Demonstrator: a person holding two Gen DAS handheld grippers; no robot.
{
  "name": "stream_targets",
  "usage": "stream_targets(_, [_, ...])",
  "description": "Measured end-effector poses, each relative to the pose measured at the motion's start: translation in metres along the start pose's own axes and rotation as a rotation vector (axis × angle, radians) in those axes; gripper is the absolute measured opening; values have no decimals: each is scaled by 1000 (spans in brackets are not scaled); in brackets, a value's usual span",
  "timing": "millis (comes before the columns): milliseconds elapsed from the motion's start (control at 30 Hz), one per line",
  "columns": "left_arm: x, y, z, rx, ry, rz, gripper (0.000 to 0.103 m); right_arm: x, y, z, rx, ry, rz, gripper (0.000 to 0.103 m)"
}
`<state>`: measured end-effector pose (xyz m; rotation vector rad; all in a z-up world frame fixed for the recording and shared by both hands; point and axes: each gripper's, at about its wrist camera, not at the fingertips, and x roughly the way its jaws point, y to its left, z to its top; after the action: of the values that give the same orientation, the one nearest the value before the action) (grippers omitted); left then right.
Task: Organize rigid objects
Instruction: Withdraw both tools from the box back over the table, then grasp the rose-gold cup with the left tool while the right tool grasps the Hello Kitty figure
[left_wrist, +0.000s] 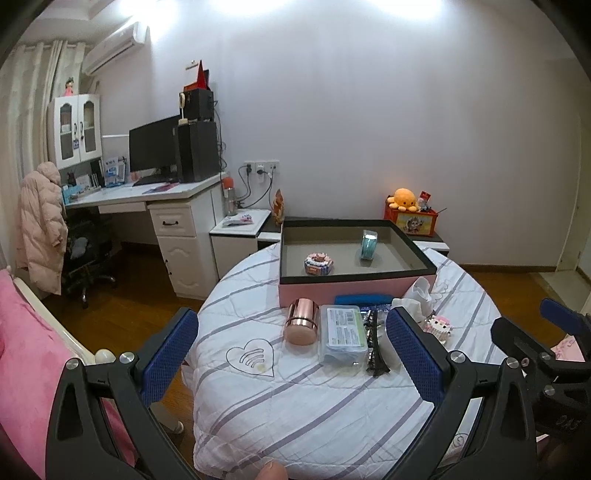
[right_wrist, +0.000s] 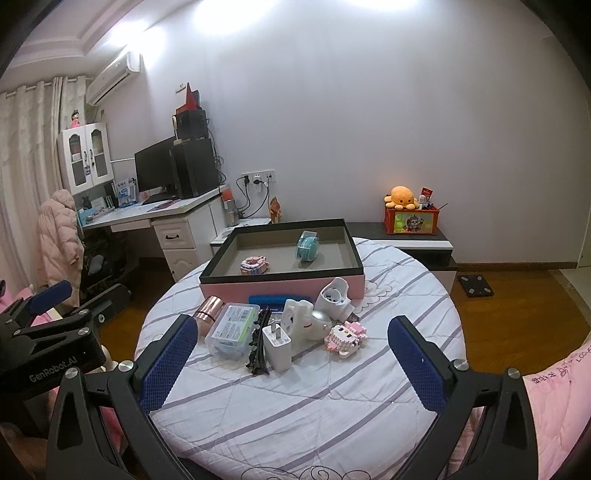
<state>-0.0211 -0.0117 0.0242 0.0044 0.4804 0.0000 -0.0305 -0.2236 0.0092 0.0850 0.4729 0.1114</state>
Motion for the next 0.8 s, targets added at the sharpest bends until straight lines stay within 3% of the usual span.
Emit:
stream_targets(433, [45, 10, -19, -17, 98, 12, 103, 17, -9, -9, 8, 48, -20, 103])
stream_targets(800, [120, 12, -44, 14, 216, 21, 103, 74, -46, -35, 43, 198, -93, 103])
